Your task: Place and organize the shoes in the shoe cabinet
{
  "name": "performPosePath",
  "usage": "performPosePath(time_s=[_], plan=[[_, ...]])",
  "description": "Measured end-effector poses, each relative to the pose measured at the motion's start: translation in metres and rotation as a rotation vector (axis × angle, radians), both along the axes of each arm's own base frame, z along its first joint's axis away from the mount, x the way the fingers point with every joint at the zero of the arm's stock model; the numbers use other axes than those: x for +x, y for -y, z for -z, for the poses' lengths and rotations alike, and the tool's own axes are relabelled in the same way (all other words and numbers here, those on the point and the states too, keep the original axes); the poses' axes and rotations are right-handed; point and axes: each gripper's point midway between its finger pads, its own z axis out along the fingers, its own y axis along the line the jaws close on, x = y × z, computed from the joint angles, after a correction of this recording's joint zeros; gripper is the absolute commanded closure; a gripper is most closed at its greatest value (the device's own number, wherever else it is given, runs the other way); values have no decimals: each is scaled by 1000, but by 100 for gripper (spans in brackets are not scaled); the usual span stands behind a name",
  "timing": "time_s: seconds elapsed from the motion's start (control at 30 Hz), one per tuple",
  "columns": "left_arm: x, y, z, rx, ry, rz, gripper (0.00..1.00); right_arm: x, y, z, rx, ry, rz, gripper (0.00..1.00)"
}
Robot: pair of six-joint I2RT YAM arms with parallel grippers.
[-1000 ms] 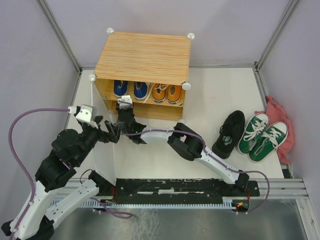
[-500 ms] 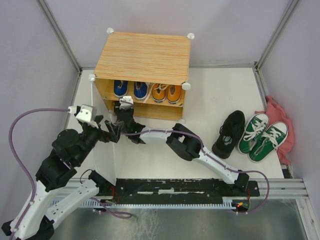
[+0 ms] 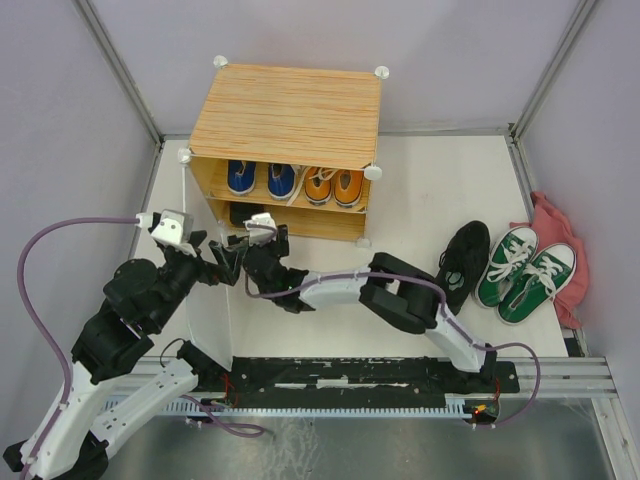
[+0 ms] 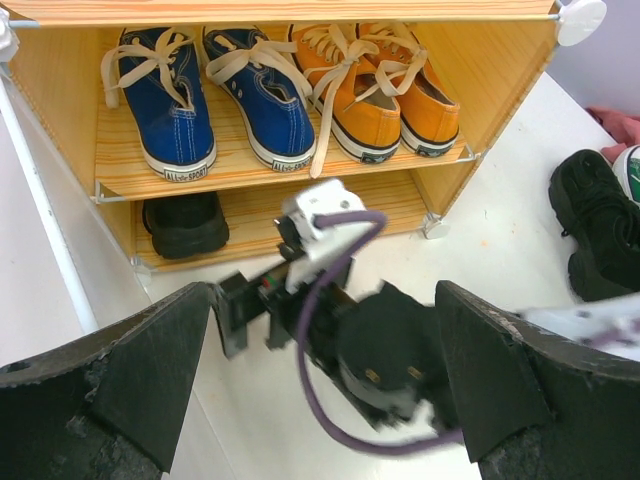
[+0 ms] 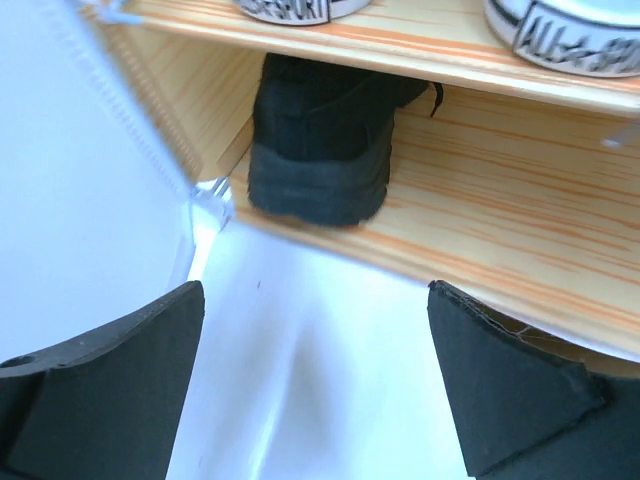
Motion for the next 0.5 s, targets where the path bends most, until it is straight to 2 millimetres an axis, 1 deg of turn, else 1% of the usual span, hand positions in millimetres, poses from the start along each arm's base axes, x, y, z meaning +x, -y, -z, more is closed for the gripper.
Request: performPosePath(time_s=[0.07, 0.13, 0.2, 0.23, 0.3, 0.33, 0.37, 0.43, 0.5], plan=[[0, 0, 0, 0, 0, 0, 1, -28, 9, -12, -33, -24, -26, 1], [0, 0, 0, 0, 0, 0, 1, -50, 22, -22, -55, -64, -48, 1], [0, 1, -1, 0, -1, 2, 1, -73, 44, -36, -82, -125, -58, 1], [0, 1, -2, 0, -1, 3, 1, -78, 58, -43, -89, -153, -49, 1], [0, 2, -3, 0, -2, 6, 1, -82, 92, -56, -101, -209, -2, 1], [0, 2, -3, 0, -3, 12, 1, -83, 120, -62, -113, -249, 46, 1], [0, 3, -3, 0, -3, 16, 1, -83, 136, -65, -119, -267, 76, 1], [-1, 5, -3, -1, -4, 25, 1, -87, 191, -67, -147, -330, 172, 1], [-2, 5, -3, -2, -5, 31, 1, -93, 247, -66, -166, -389, 282, 1]])
